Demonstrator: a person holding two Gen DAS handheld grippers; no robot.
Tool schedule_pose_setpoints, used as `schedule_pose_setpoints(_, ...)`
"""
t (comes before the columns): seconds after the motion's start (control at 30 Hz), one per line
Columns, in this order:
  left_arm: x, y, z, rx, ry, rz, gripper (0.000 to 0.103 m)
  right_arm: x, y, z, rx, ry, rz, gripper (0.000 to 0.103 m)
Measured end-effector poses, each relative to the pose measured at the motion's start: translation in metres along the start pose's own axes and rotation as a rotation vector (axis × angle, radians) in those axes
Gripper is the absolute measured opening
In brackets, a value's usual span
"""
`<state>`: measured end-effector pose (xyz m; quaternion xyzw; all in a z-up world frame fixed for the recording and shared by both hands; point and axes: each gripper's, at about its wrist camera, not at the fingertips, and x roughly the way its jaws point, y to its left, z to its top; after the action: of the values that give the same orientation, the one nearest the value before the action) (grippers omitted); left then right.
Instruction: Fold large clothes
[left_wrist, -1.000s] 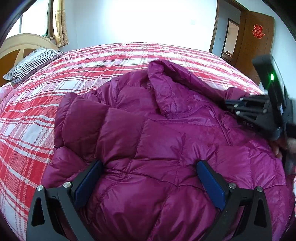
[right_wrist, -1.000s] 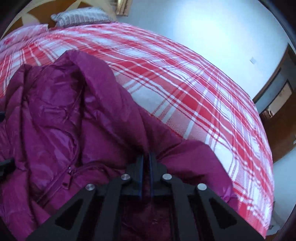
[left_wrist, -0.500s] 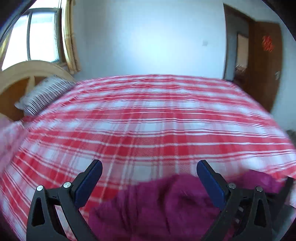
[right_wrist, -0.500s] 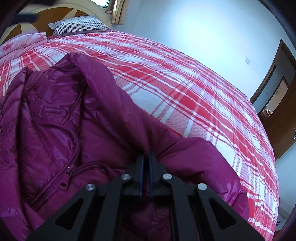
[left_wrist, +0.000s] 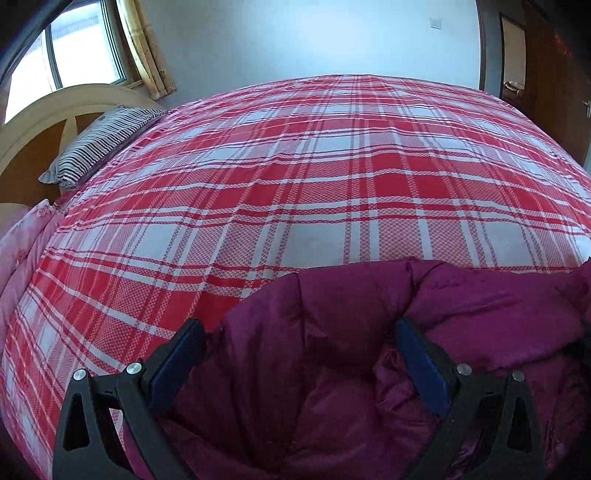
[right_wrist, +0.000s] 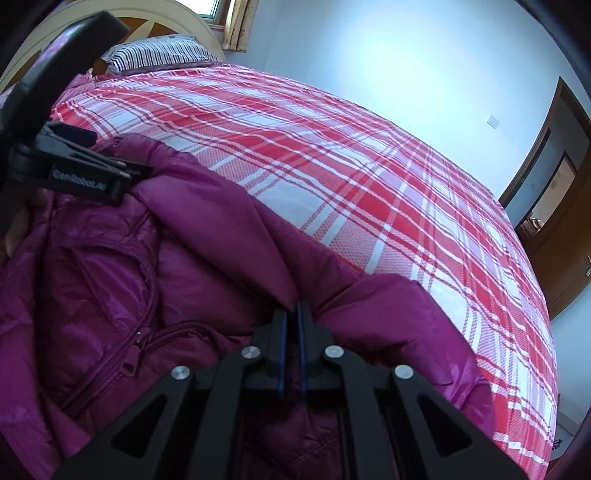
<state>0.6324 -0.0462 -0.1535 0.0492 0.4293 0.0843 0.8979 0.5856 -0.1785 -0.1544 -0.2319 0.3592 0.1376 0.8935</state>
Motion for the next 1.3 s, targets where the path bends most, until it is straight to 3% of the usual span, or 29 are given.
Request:
schedule_pose_setpoints(0.07, -0.001, -0.001, -0.002, 0.001, -0.004, 0.0, 0.102, -0.015, -0.008, 0.003, 0.066, -0.008, 0.054, 0.015)
schedule_pose_setpoints(0.13, 0.0, 0.001, -0.002, -0.005, -0.005, -0.005, 0.102, -0.044, -0.025, 0.009, 0.187, -0.084, 0.121, 0.026)
schedule_pose_setpoints(0.2, 0.0, 0.0, -0.002, -0.008, -0.007, -0.005, 0.102, -0.063, -0.044, 0.017, 0.289, -0.14, 0.13, 0.029)
schedule_pose_setpoints(0.37, 0.002, 0.002, -0.002, -0.015, -0.009, -0.01, 0.102, -0.052, -0.076, 0.035, 0.477, -0.101, -0.009, 0.028)
schedule_pose_setpoints(0.53, 0.003, 0.005, -0.002, -0.031, -0.005, -0.031, 0.102, -0.004, -0.056, 0.013, 0.413, 0.043, -0.067, 0.025)
schedule_pose_setpoints(0.67, 0.001, 0.006, -0.001, -0.036, -0.006, -0.026, 0.102, -0.006, -0.055, -0.012, 0.43, 0.024, -0.058, 0.024)
schedule_pose_setpoints(0.77, -0.027, 0.008, 0.004, -0.034, -0.065, 0.008, 0.102, -0.006, -0.056, -0.015, 0.433, 0.018, -0.055, 0.024)
schedule_pose_setpoints(0.87, -0.062, 0.008, 0.012, -0.052, -0.154, -0.052, 0.102, -0.001, -0.058, -0.016, 0.438, 0.018, -0.049, 0.024)
schedule_pose_setpoints(0.97, -0.087, -0.008, 0.025, -0.029, -0.201, -0.171, 0.102, -0.001, -0.057, -0.016, 0.446, 0.01, -0.044, 0.024)
schedule_pose_setpoints(1.07, -0.084, -0.036, 0.033, 0.008, -0.174, -0.28, 0.102, -0.002, -0.055, -0.017, 0.446, 0.004, -0.043, 0.024)
schedule_pose_setpoints(1.17, -0.06, -0.056, 0.028, 0.038, -0.111, -0.277, 0.102, -0.002, -0.057, -0.019, 0.46, -0.006, -0.029, 0.024)
schedule_pose_setpoints(1.3, -0.017, -0.061, 0.012, 0.001, 0.031, -0.284, 0.102, -0.002, -0.058, -0.021, 0.473, -0.015, -0.014, 0.024)
